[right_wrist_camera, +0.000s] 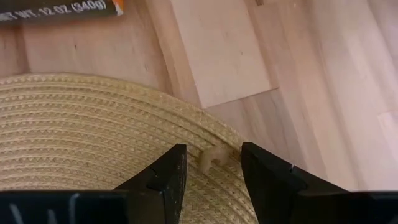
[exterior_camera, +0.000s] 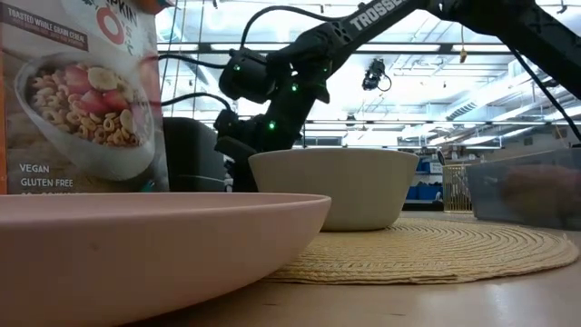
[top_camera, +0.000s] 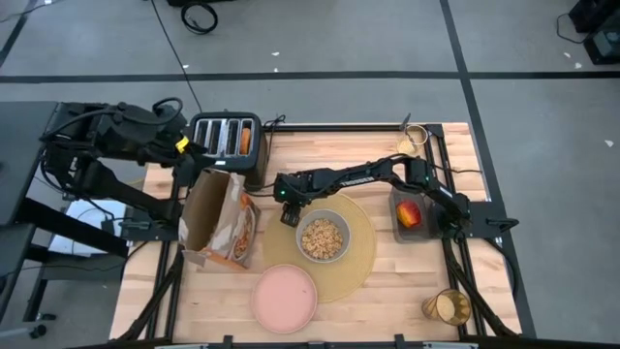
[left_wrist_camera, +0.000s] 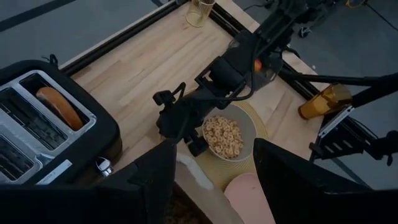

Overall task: Arrange a breakfast setting
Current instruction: Put the cereal flake in the gray bowl

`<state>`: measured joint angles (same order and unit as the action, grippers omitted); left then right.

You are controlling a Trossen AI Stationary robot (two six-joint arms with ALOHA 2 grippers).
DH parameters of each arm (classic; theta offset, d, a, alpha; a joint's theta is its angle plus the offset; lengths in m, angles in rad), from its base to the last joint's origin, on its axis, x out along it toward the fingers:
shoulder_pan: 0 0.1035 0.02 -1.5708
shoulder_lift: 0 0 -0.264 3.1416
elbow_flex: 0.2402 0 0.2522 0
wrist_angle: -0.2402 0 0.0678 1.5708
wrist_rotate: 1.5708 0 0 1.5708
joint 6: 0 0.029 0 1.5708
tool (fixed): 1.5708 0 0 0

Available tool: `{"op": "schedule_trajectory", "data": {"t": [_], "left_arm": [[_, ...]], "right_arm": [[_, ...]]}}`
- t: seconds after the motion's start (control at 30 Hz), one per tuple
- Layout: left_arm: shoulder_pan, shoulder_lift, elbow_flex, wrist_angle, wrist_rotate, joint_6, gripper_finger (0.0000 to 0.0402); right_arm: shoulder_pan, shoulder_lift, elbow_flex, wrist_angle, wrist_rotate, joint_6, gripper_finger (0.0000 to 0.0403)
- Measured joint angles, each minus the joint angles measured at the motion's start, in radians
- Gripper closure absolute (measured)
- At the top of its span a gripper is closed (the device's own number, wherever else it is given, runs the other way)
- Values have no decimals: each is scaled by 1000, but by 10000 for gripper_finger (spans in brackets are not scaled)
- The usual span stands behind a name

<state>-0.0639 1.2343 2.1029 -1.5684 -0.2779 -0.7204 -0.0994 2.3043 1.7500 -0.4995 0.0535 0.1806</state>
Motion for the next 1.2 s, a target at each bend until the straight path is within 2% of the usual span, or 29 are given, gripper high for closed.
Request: {"op": "schedule_trajectory", "data": {"t": [0.3,0.8,1.1,1.2], "left_arm": [[0,0,0,0,0,3,182],[0,0,0,0,0,2,182],[0,0,0,0,-1,2,182],[0,0,0,0,-1,0,182]], "right_arm": [[0,-5,-33,19,-16,2,252],[0,-2,-34,39,-18,-23,322],[0,-2,-34,39,-20,-42,326],[-2,-17,-37,26,-25,-4,326]]}}
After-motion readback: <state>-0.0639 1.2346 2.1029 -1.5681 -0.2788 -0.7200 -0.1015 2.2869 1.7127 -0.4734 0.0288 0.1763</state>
